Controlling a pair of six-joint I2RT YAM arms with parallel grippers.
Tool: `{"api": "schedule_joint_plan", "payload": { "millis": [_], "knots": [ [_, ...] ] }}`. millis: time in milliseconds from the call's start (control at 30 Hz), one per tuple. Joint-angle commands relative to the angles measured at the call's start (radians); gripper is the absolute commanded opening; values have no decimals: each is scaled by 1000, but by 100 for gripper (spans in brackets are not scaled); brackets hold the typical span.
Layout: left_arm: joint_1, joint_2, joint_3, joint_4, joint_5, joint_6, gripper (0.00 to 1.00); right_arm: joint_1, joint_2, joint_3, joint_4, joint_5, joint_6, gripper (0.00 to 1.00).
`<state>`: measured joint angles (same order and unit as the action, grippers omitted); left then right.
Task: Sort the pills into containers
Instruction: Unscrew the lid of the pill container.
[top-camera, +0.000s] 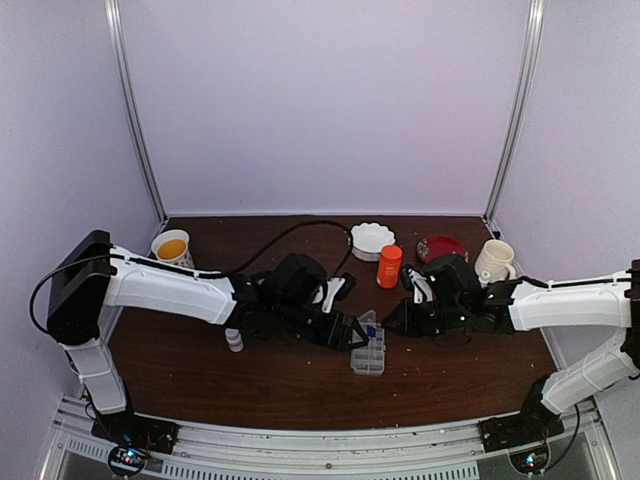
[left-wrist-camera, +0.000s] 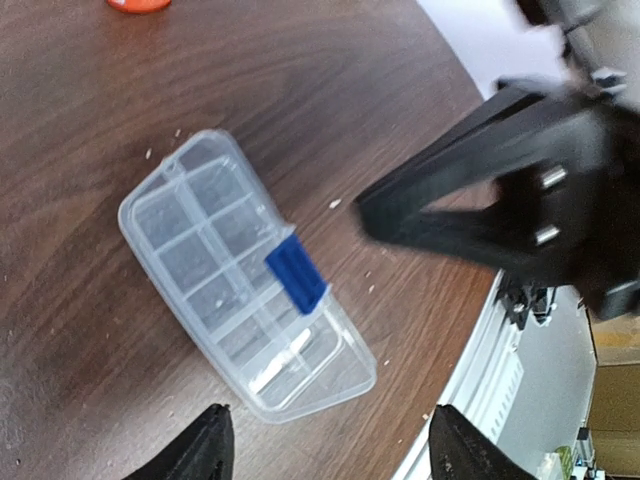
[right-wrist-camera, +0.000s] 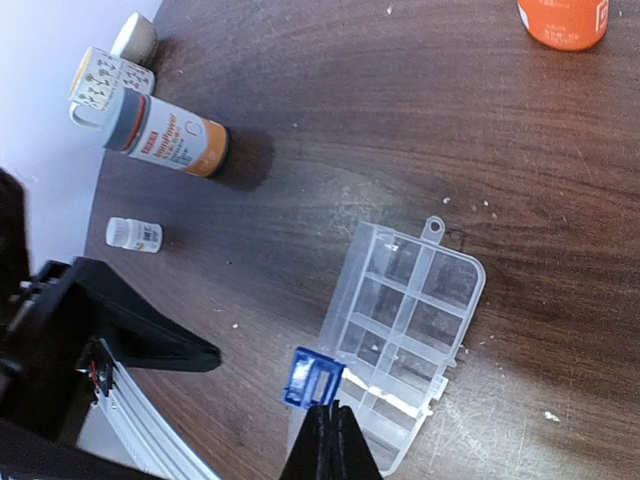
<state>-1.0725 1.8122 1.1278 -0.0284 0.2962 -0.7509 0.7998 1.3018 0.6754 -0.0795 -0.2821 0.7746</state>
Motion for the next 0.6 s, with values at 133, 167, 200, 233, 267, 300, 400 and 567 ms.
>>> {"api": "schedule_joint_plan", "payload": {
  "millis": [133, 167, 200, 233, 267, 300, 400, 567],
  "knots": [
    [6, -23, 69, -26, -16, 11, 69, -4, 117, -18, 75, -18, -8, 2],
    [6, -27, 69, -29, -16, 12, 69, -3, 126, -19, 76, -20, -9, 3],
    [5, -30, 68, -32, -17, 13, 69, -4, 134, -24, 76, -22, -10, 3],
    [5, -34, 68, -35, -19, 15, 69, -4, 139, -26, 97, -22, -11, 3],
    [5, -38, 69, -40, -24, 16, 69, -4, 142, -28, 105, -21, -11, 4],
    [6, -41, 70, -45, -27, 19, 69, -4, 147, -30, 109, -22, -11, 4],
    [5, -44, 75, -53, -31, 22, 69, -4, 157, -37, 135, -35, -7, 7],
    [6, -49, 80, -62, -29, 21, 70, 5, 163, -64, 226, -75, 7, 35]
  ]
}}
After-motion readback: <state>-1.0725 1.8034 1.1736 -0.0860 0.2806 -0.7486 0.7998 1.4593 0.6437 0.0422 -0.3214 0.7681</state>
